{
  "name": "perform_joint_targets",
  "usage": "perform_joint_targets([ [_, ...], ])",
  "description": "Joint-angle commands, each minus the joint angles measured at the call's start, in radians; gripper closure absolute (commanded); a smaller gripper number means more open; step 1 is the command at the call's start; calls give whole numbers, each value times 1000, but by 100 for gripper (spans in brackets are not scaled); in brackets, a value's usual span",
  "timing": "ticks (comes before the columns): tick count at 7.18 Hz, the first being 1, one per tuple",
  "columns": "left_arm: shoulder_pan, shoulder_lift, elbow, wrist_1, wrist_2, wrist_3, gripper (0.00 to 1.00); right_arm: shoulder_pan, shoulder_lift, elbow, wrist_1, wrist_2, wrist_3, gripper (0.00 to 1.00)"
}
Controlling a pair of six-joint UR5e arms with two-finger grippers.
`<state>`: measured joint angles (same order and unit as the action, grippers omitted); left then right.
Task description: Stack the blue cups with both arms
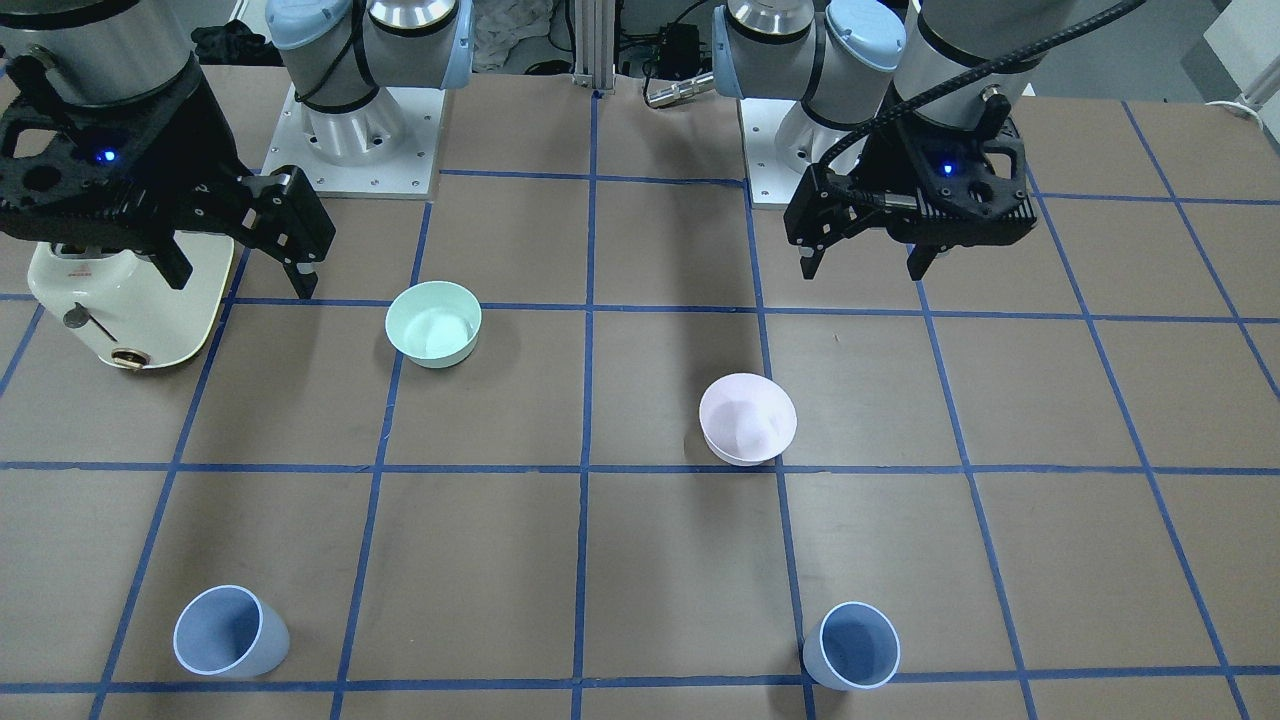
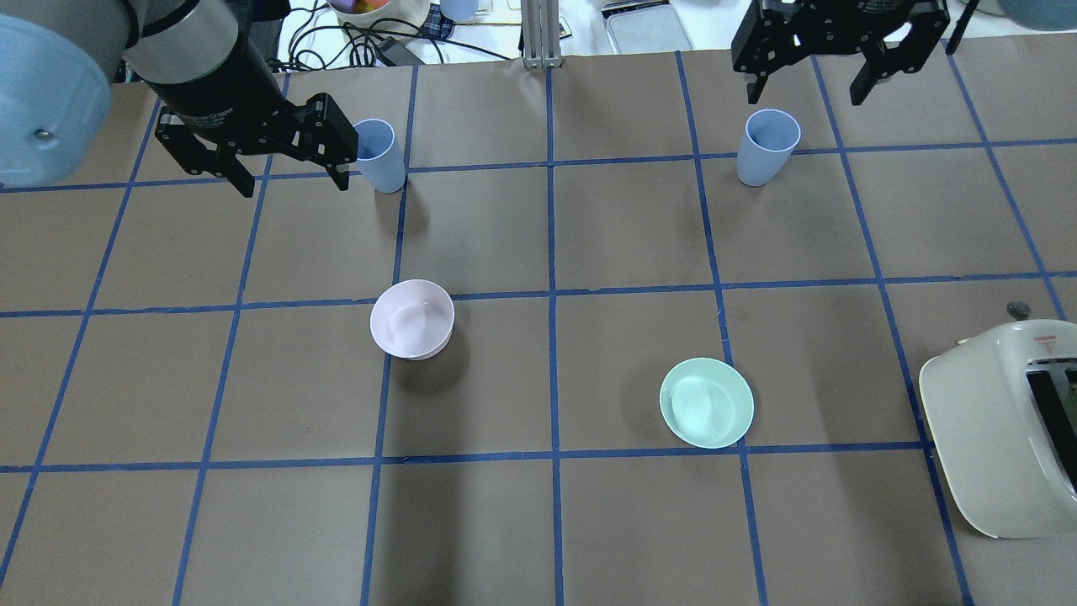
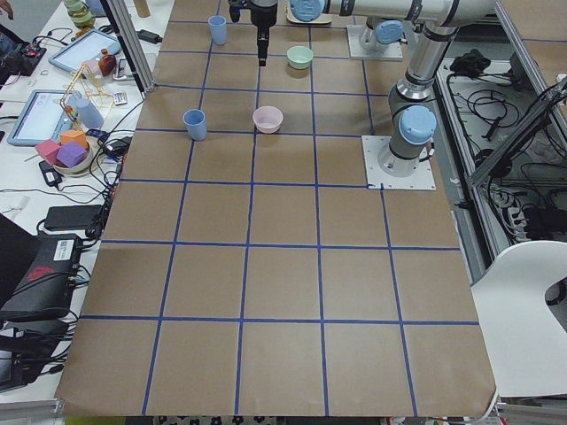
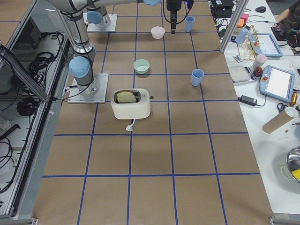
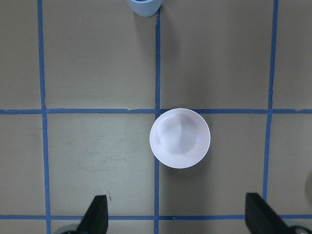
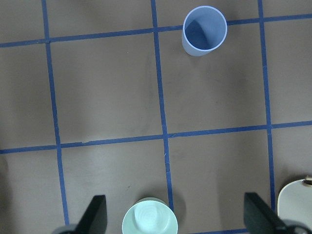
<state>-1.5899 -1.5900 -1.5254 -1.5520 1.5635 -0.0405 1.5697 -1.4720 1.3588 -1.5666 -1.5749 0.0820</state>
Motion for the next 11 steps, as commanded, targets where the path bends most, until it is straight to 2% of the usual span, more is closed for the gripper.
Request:
perform_joint_targets([
  [1,2,-1,1,-3,-2,1,0,-4,1,2,-9,1,7,0],
  [5,5,-16,10,4,-13,2,0,-22,10,2,-3,-2,-8,0],
  [6,5,-65,62,9,-17,4,0,-61,19,-3,-10,15,-8,0],
  [7,5,-156,129,21,-16,7,0,-92,44,-13,-12,12,-10,0],
  [8,5,-273,196,92,-14,5,0,-124,94,-20,-51,4,-48,0],
  [9,5,-389,250,212,-16,7,0,-149,187,-30,-164,7,-50,0],
  [11,5,-543,315,294,-5,72,0,-174,327,-67,-242,4,-53,0],
])
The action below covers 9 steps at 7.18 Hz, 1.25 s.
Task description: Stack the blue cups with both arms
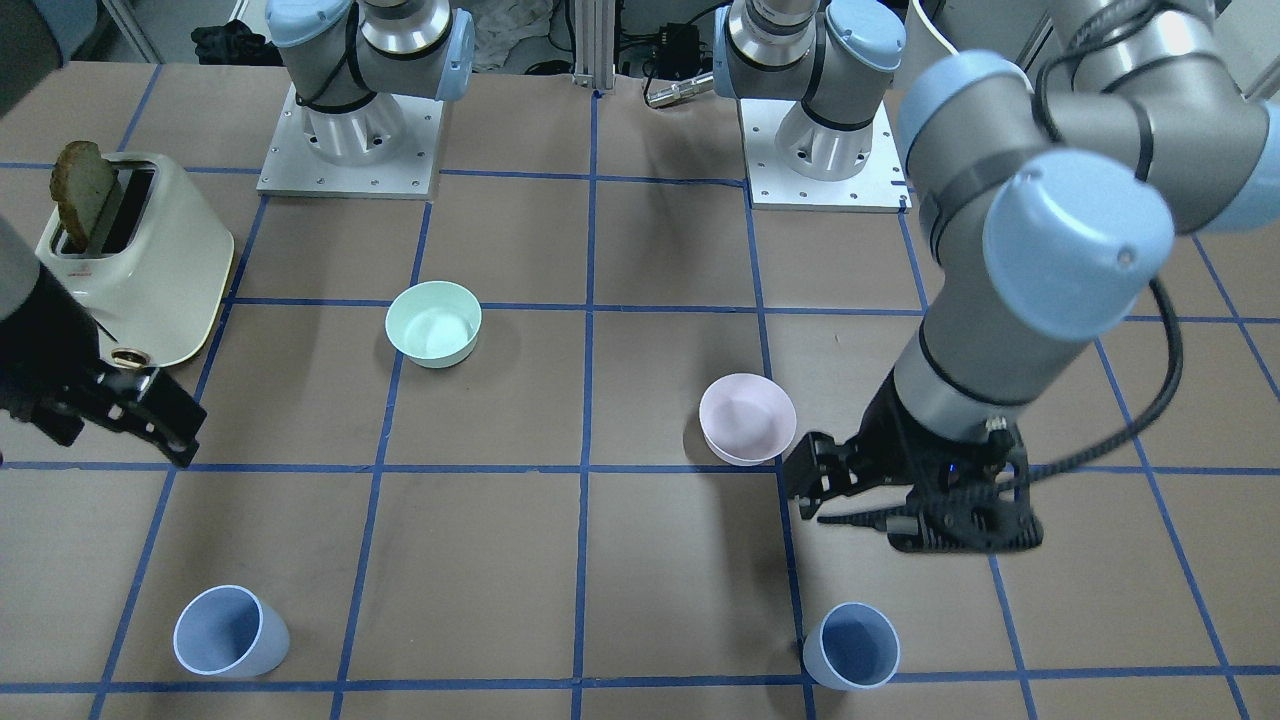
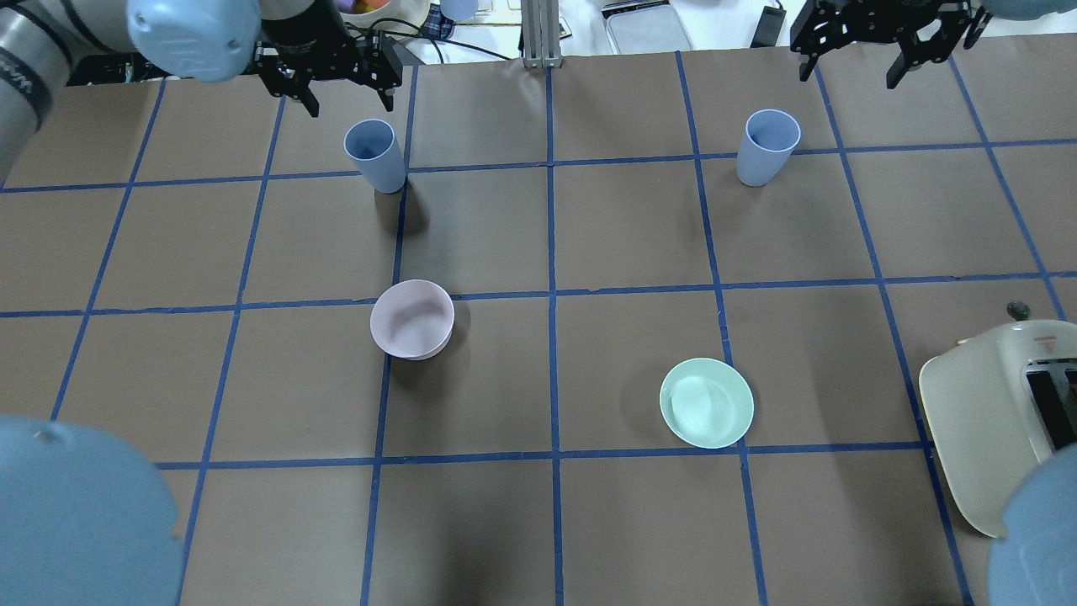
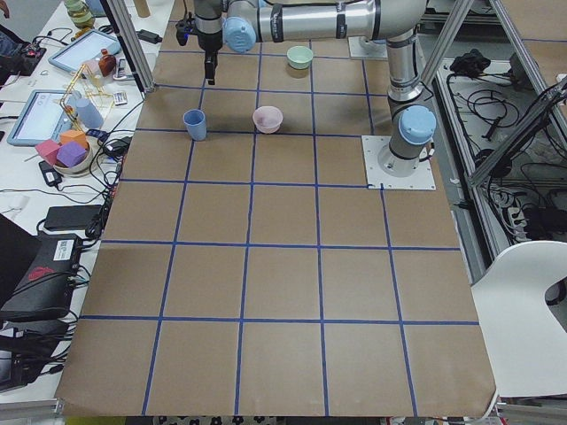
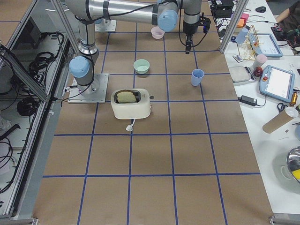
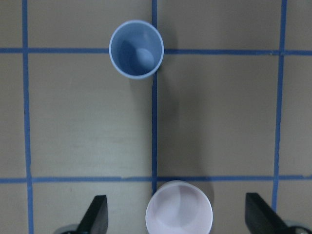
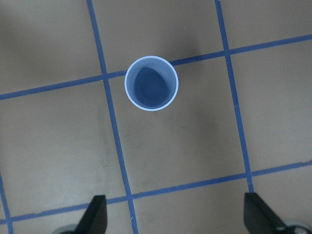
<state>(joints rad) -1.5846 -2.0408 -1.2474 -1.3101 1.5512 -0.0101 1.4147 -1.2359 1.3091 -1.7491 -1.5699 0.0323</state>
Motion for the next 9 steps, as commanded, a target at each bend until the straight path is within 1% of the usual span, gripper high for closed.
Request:
perform_joint_targets([
  [1,0,-137,33,92,9,79,0,-49,149,-21,-111,2,-3,0],
  [2,0,-169,29,122,10,82,0,-66,192,-22,-118,10,0,0],
  [3,0,-205,29,176,9,84,0,-66,220,-22,-162,10,0,0],
  [4,-2,-226,28,181,9,84,12,-66,246,-21,-187,11,6,0],
  [6,-2,-251,29,189,12,88,74,-53,262,-19,-187,13,14,0],
  [7,-3,-254,29,204,18,96,100,-51,276,-19,-187,13,14,0],
  [9,-24,-237,32,207,18,90,100,-51,297,-19,-205,14,14,0],
])
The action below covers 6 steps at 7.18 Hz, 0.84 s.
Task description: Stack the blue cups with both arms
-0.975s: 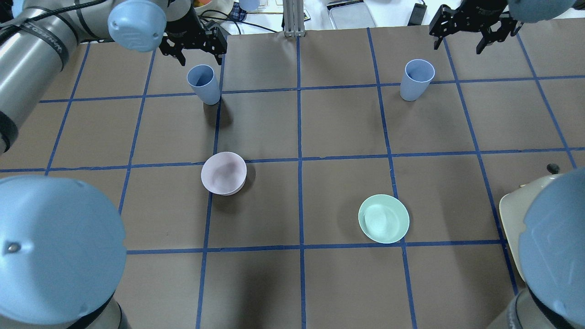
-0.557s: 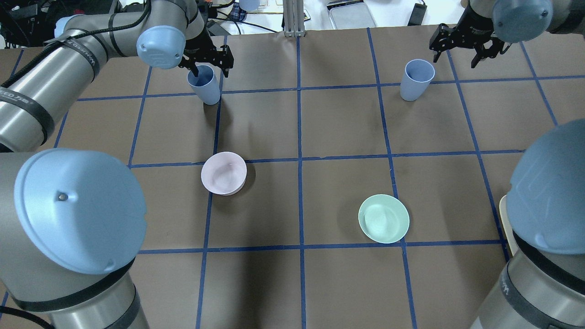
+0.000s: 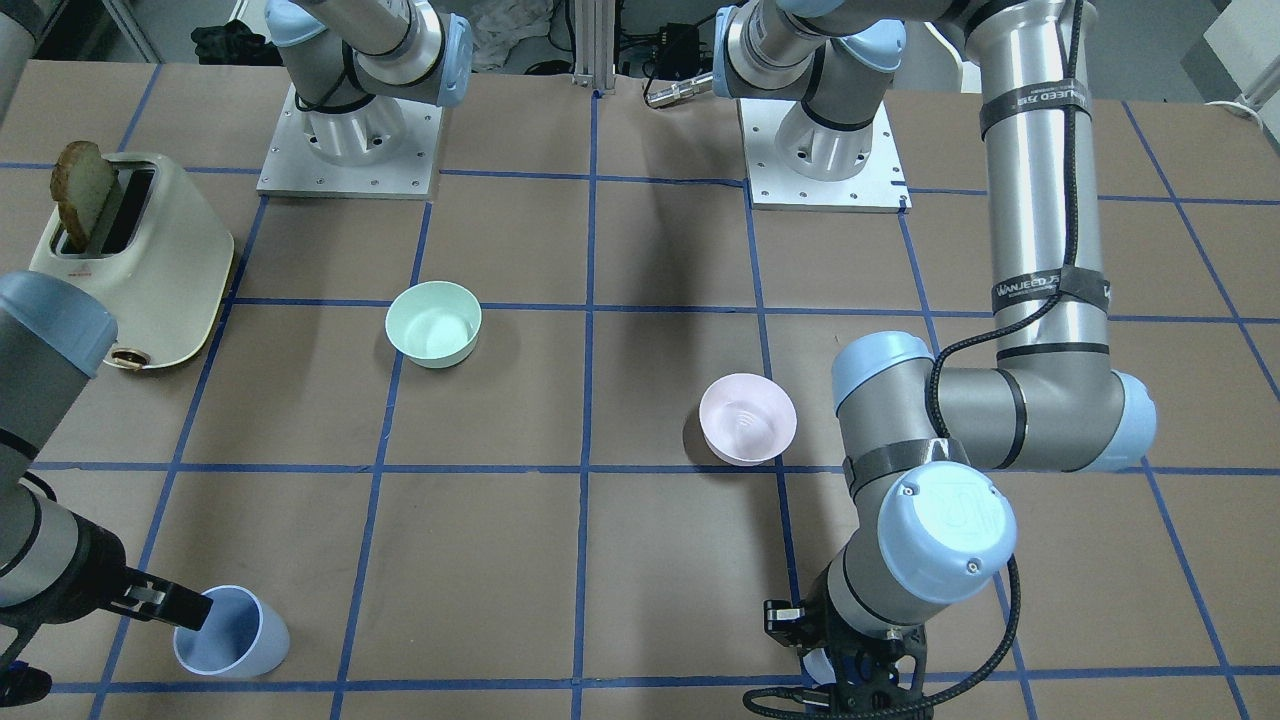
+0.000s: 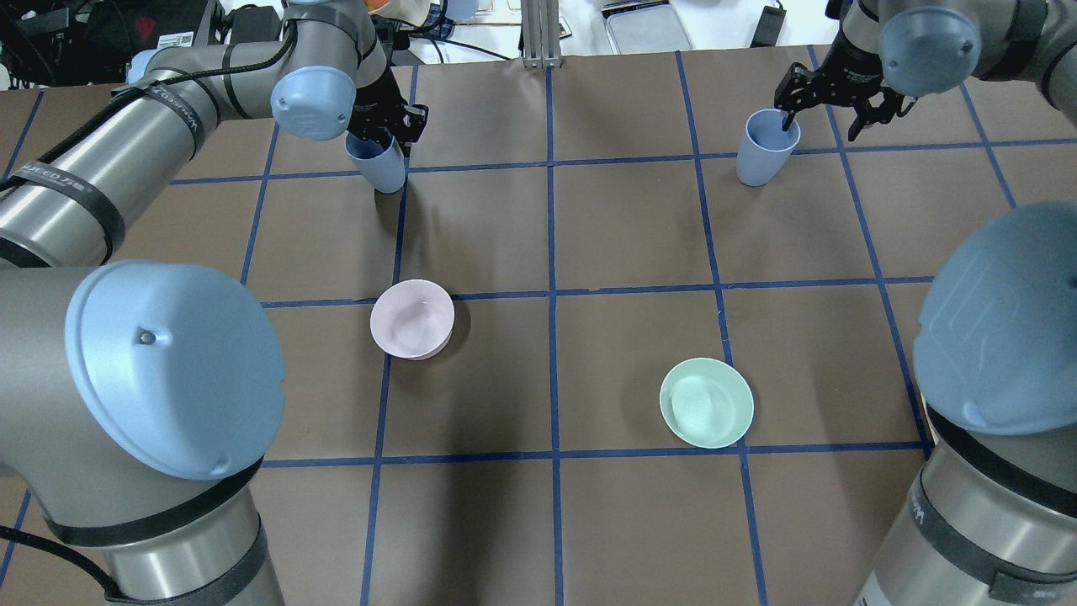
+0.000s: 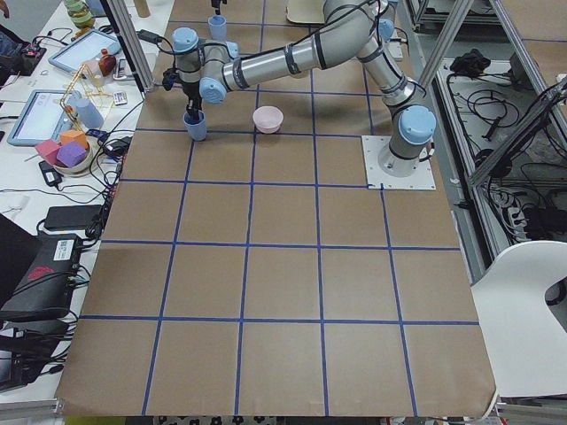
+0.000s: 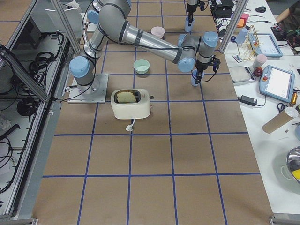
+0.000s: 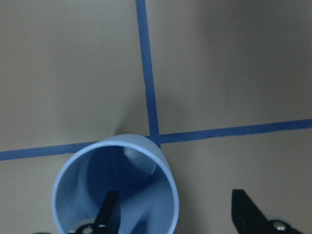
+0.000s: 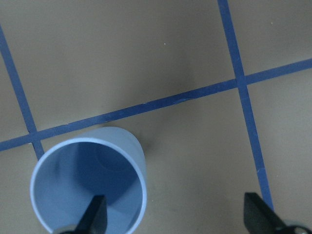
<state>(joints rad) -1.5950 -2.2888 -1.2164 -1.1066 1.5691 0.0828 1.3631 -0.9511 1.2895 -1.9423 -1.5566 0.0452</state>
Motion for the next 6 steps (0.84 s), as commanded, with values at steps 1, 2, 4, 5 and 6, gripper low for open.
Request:
perform_joint_targets([
  [1,-54,29,12,2,2,-30,100,1,29,1,-12,25,1,2],
  [2,-103,43,21,1,-3,-141,100,1,32,4,-14,33,1,12],
  [4,-253,63,12,-16,-24,-308,100,1,34,4,-12,32,2,80],
  [5,-311,66,-1,-53,-33,-345,100,4,32,4,-12,33,2,97],
  [6,-368,80,-40,-108,-35,-394,100,8,31,4,-10,32,1,100],
])
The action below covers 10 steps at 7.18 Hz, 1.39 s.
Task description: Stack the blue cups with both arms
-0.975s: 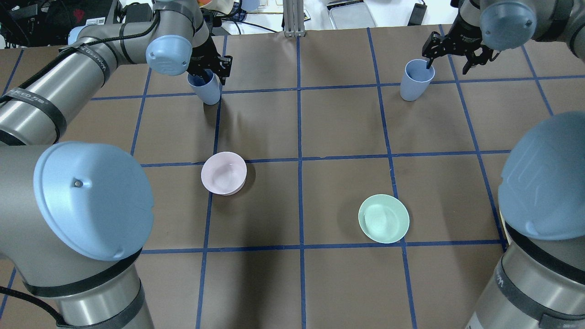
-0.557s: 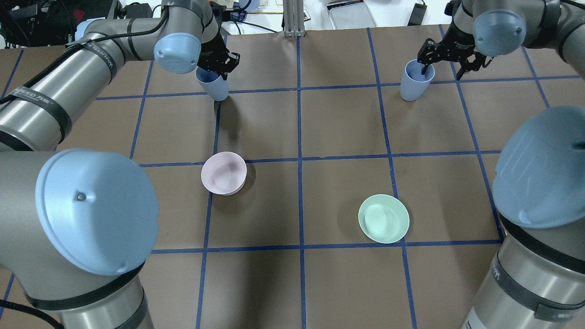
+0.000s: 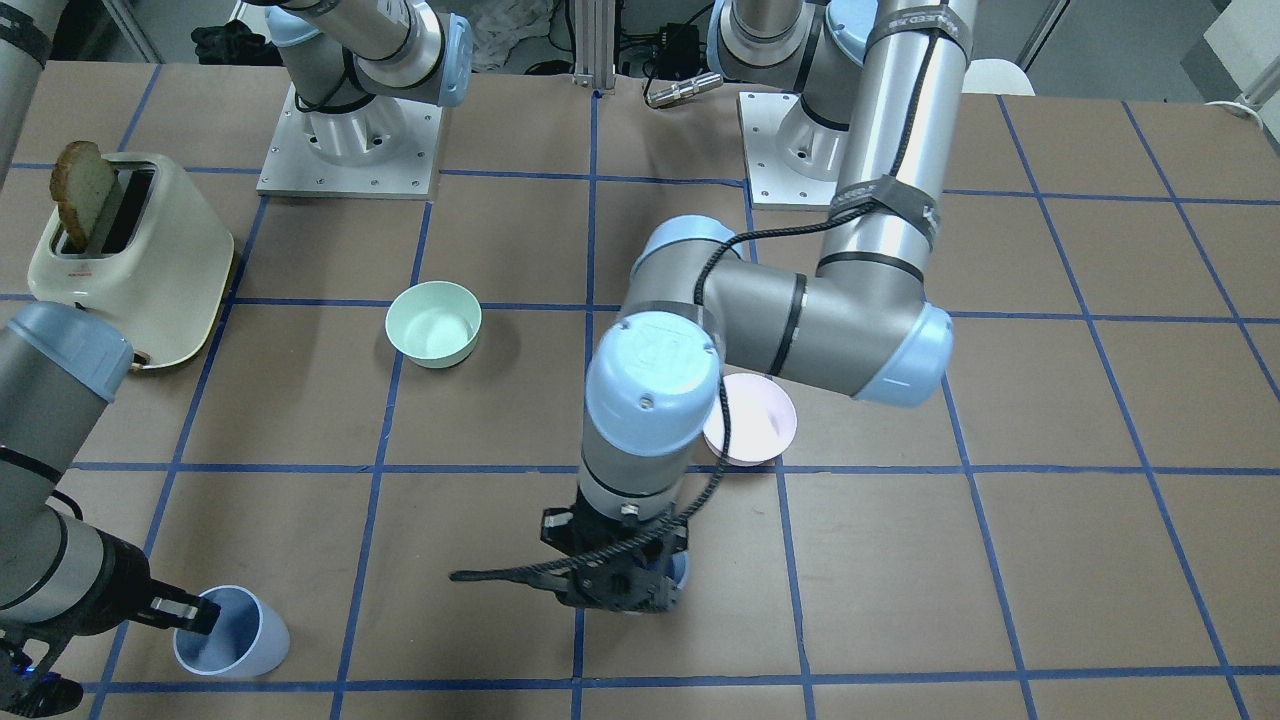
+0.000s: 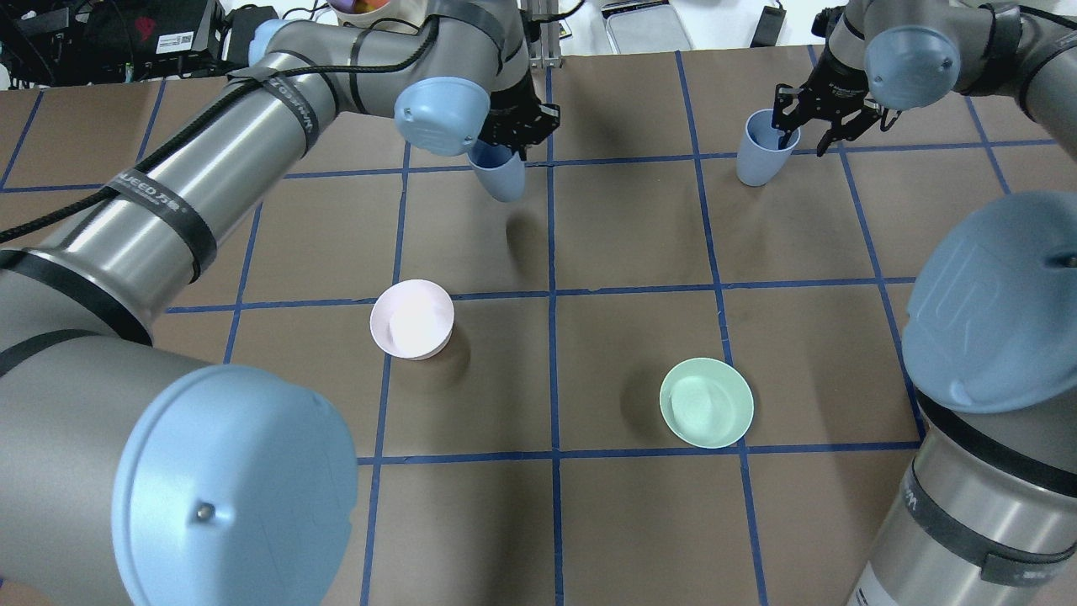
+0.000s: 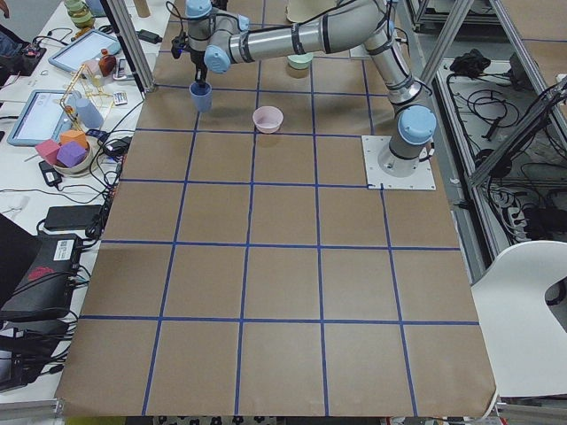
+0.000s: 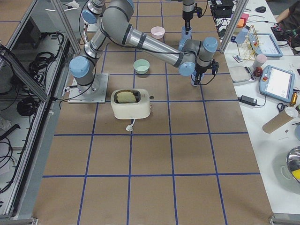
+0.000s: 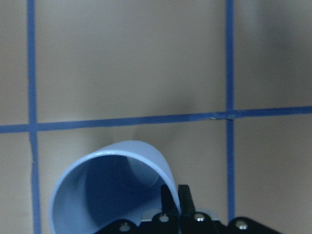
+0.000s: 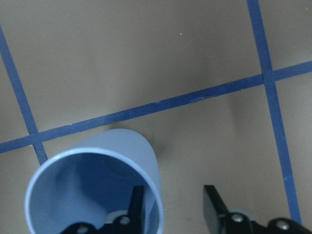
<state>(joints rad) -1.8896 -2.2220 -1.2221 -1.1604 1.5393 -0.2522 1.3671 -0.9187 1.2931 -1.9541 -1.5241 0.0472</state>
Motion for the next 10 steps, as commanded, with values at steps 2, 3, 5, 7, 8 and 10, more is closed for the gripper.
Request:
perform_joint_targets([
  [2,-127,120,-216,-117,-7,-204,100,4,-17,-11,10,-13,-16,100],
  [3,-155,180,-276,-110,5,-301,100,6,-53,-18,41,-17,-17,100],
  [5,-198,228,-357,-108,-2,-389,100,29,-104,-18,73,-25,-13,100],
  [7,-201,235,-420,-107,2,-387,100,105,-115,-15,66,-120,2,100],
  [8,-201,234,-433,-90,2,-389,86,106,-117,-11,70,-117,9,100],
  [10,-201,235,-433,-44,4,-388,0,119,-149,1,76,-97,23,100],
])
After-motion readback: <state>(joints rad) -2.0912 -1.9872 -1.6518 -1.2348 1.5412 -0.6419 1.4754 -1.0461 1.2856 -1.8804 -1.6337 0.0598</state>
